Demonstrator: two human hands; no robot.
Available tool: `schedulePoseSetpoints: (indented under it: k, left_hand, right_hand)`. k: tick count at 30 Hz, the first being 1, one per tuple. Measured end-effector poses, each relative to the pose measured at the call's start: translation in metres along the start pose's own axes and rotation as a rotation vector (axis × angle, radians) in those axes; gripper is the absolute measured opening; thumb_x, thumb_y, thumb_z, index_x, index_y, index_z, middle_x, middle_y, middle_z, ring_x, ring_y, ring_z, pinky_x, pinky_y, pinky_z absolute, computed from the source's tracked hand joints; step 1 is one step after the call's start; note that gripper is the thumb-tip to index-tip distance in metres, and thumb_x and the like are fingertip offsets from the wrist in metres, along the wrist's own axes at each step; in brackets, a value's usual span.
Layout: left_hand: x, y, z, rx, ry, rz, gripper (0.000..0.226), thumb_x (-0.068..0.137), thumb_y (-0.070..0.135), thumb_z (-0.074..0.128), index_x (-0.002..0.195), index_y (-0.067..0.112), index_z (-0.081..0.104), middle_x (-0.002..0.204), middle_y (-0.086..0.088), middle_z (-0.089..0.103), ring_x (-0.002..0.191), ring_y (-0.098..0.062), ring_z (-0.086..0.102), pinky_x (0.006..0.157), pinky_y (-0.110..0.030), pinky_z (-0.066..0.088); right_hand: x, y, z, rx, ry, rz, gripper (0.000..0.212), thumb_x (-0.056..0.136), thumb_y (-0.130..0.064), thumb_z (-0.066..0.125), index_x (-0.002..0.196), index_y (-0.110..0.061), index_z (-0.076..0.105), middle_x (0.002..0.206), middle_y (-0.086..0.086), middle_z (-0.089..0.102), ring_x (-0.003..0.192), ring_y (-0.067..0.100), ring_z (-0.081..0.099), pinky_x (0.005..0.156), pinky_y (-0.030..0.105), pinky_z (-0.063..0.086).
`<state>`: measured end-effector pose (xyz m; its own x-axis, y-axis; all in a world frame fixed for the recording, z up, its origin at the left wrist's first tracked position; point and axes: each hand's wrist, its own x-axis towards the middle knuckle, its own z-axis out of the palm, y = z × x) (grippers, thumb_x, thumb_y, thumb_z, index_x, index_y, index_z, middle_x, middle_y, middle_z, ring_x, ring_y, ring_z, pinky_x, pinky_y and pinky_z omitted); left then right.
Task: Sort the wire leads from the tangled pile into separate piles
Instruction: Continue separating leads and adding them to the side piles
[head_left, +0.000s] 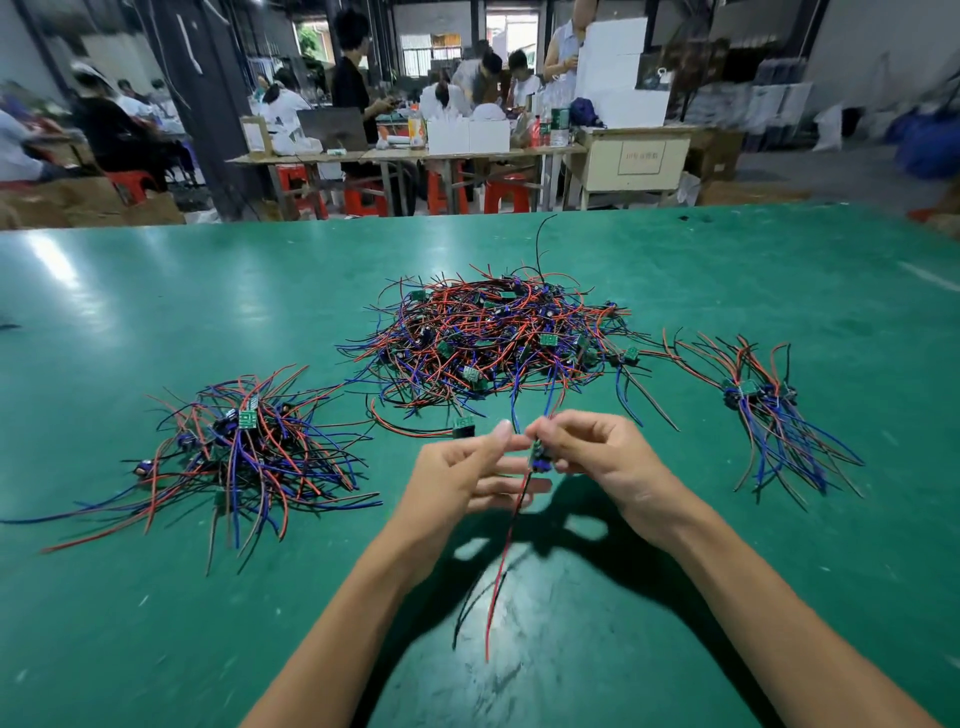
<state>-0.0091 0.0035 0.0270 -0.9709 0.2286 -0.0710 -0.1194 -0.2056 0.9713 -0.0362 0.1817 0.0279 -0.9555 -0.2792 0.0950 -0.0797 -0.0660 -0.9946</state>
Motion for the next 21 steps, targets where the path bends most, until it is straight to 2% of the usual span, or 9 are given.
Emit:
schedulePoseSetpoints:
  k: [3, 5, 6, 8, 10, 12, 15, 18, 21]
  left_hand:
    - [-0.002, -0.001, 0.004, -0.045, -0.075, 0.01, 0.034, 0.094, 0.031, 0.061, 0.112, 0.006, 0.074, 0.11, -0.017, 0.074, 0.095, -0.033, 0.074, 0.078, -0.031, 0.061]
    - [-0.003, -0.001, 0.0, -0.062, -0.089, 0.018, 0.03, 0.094, 0.024, 0.061, 0.116, 0.007, 0.072, 0.111, -0.017, 0.074, 0.094, -0.031, 0.075, 0.077, -0.027, 0.06]
    - [-0.003, -0.001, -0.002, -0.066, -0.093, 0.018, 0.03, 0.094, 0.021, 0.062, 0.117, 0.006, 0.071, 0.111, -0.017, 0.074, 0.093, -0.03, 0.075, 0.076, -0.026, 0.059]
    - [-0.003, -0.001, -0.005, -0.053, -0.081, 0.008, 0.027, 0.094, 0.018, 0.064, 0.117, 0.004, 0.071, 0.112, -0.019, 0.073, 0.091, -0.03, 0.075, 0.076, -0.025, 0.06]
    - [-0.002, -0.001, -0.006, -0.001, -0.064, -0.005, 0.024, 0.095, 0.017, 0.065, 0.114, 0.004, 0.073, 0.111, -0.02, 0.073, 0.092, -0.033, 0.075, 0.076, -0.025, 0.06]
    - [-0.002, -0.001, -0.007, 0.025, -0.059, -0.017, 0.022, 0.096, 0.019, 0.064, 0.109, 0.005, 0.076, 0.109, -0.017, 0.075, 0.093, -0.034, 0.075, 0.077, -0.025, 0.06]
    - [-0.002, 0.0, -0.006, 0.004, -0.026, -0.039, 0.02, 0.097, 0.016, 0.063, 0.105, 0.003, 0.077, 0.104, -0.019, 0.075, 0.092, -0.035, 0.075, 0.075, -0.027, 0.06]
    - [-0.002, 0.0, -0.005, 0.045, 0.024, -0.059, 0.019, 0.097, 0.012, 0.061, 0.098, 0.002, 0.078, 0.096, -0.022, 0.076, 0.087, -0.032, 0.076, 0.07, -0.028, 0.06]
    - [-0.002, -0.003, -0.004, 0.124, 0.053, -0.06, 0.021, 0.096, 0.01, 0.06, 0.091, -0.001, 0.078, 0.091, -0.02, 0.076, 0.085, -0.032, 0.076, 0.069, -0.032, 0.061]
  right_hand:
    - [-0.001, 0.006, 0.004, -0.094, 0.027, -0.065, 0.017, 0.081, -0.037, 0.075, 0.073, -0.022, 0.077, 0.07, -0.011, 0.068, 0.063, 0.003, 0.054, 0.061, 0.011, 0.042]
    - [0.001, 0.008, 0.004, -0.179, 0.09, -0.088, 0.016, 0.077, -0.042, 0.076, 0.073, -0.027, 0.078, 0.07, -0.013, 0.066, 0.063, 0.008, 0.046, 0.059, 0.018, 0.035]
    - [0.001, 0.009, 0.005, -0.189, 0.103, -0.09, 0.015, 0.077, -0.043, 0.077, 0.075, -0.028, 0.08, 0.071, -0.013, 0.067, 0.062, 0.008, 0.048, 0.06, 0.02, 0.035]
    - [0.001, 0.011, 0.008, -0.171, 0.083, -0.087, 0.014, 0.079, -0.042, 0.075, 0.082, -0.03, 0.082, 0.075, -0.015, 0.068, 0.062, 0.001, 0.06, 0.062, 0.016, 0.042]
    - [0.0, 0.013, 0.011, -0.217, 0.079, -0.092, 0.016, 0.082, -0.042, 0.072, 0.087, -0.031, 0.083, 0.082, -0.016, 0.069, 0.069, -0.001, 0.063, 0.068, 0.014, 0.046]
    - [-0.001, 0.015, 0.014, -0.291, 0.095, -0.115, 0.018, 0.087, -0.04, 0.069, 0.093, -0.03, 0.082, 0.092, -0.013, 0.071, 0.079, 0.006, 0.063, 0.079, 0.023, 0.049]
    - [-0.002, 0.017, 0.021, -0.242, 0.092, -0.12, 0.02, 0.098, -0.026, 0.062, 0.103, -0.02, 0.08, 0.1, 0.0, 0.075, 0.093, 0.017, 0.068, 0.088, 0.027, 0.052]
    - [-0.003, 0.018, 0.031, -0.135, 0.081, -0.039, 0.025, 0.103, -0.016, 0.053, 0.099, -0.012, 0.077, 0.093, 0.017, 0.075, 0.084, 0.021, 0.064, 0.08, 0.036, 0.052]
    - [-0.003, 0.019, 0.041, -0.096, 0.164, 0.012, 0.029, 0.103, -0.012, 0.051, 0.088, -0.016, 0.075, 0.082, 0.004, 0.072, 0.076, 0.017, 0.064, 0.069, 0.031, 0.056]
